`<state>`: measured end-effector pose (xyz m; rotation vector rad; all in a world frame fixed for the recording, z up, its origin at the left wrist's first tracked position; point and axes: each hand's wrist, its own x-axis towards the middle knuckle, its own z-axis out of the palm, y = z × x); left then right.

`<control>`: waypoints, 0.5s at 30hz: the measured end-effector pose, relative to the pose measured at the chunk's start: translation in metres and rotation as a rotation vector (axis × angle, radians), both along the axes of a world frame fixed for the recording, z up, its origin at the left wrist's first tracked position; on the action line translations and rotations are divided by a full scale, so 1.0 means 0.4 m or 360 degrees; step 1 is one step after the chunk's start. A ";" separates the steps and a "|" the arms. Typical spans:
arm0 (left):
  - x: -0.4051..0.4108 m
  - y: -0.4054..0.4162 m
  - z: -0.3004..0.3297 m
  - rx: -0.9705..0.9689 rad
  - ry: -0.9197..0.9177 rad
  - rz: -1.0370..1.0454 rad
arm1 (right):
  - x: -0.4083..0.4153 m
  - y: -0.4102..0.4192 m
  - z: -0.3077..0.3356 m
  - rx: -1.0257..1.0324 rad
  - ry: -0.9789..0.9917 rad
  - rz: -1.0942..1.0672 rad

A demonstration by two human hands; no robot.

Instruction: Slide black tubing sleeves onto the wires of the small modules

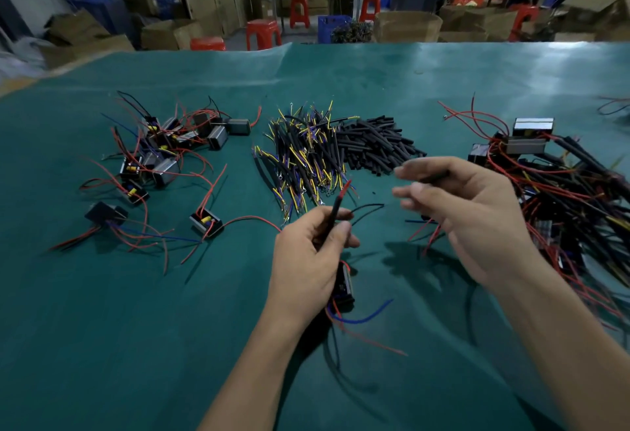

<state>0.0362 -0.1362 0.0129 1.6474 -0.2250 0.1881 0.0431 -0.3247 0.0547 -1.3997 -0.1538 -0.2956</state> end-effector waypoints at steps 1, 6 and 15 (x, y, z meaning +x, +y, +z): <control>0.001 0.002 0.000 -0.0014 0.0009 0.0007 | 0.005 -0.010 -0.001 0.0062 0.0043 -0.0048; 0.003 0.003 0.003 -0.0028 -0.0001 0.0023 | 0.015 -0.014 -0.009 -0.0015 0.0258 -0.0197; 0.003 0.004 0.009 -0.0046 0.0010 0.0098 | 0.002 0.029 -0.017 0.0213 0.0372 -0.0022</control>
